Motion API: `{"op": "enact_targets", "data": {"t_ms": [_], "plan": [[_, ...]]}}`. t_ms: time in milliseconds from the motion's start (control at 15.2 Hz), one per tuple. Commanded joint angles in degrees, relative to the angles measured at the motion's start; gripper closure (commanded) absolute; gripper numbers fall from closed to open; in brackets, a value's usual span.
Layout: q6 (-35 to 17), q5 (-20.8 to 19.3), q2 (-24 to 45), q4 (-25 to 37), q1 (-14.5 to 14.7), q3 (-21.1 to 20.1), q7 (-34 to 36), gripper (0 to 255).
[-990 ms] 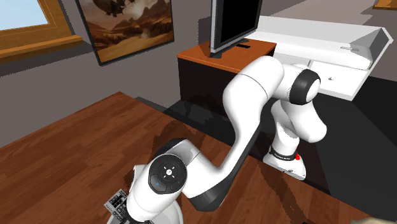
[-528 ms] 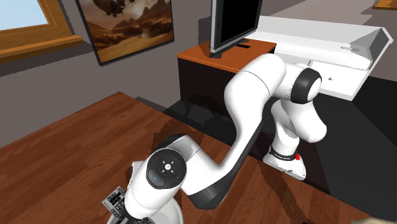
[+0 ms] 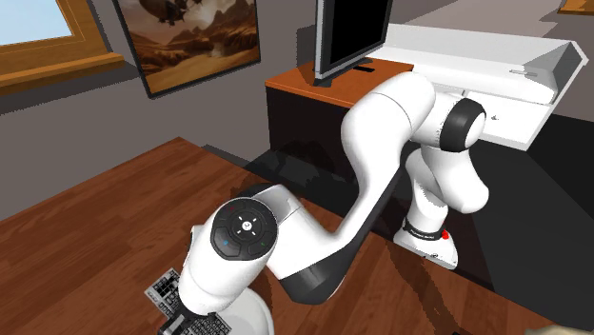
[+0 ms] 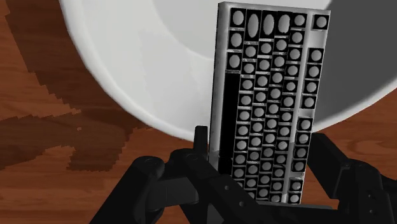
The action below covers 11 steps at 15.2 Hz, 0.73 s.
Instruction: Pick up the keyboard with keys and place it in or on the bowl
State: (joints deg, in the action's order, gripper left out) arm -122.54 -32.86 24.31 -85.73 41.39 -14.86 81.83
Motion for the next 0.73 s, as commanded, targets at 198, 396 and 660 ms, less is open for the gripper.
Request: {"op": "enact_targets", "data": {"t_ms": [198,396,660], "plan": [[3.0,1.0,-0.7,2.7,0.0,-0.4,-1.7,255],[5.0,1.5,-0.9,4.5,0.1,-0.6,-2.6,255],[7.6,2.1,-1.0,7.4,0.3,-0.8,-3.9,255]]}}
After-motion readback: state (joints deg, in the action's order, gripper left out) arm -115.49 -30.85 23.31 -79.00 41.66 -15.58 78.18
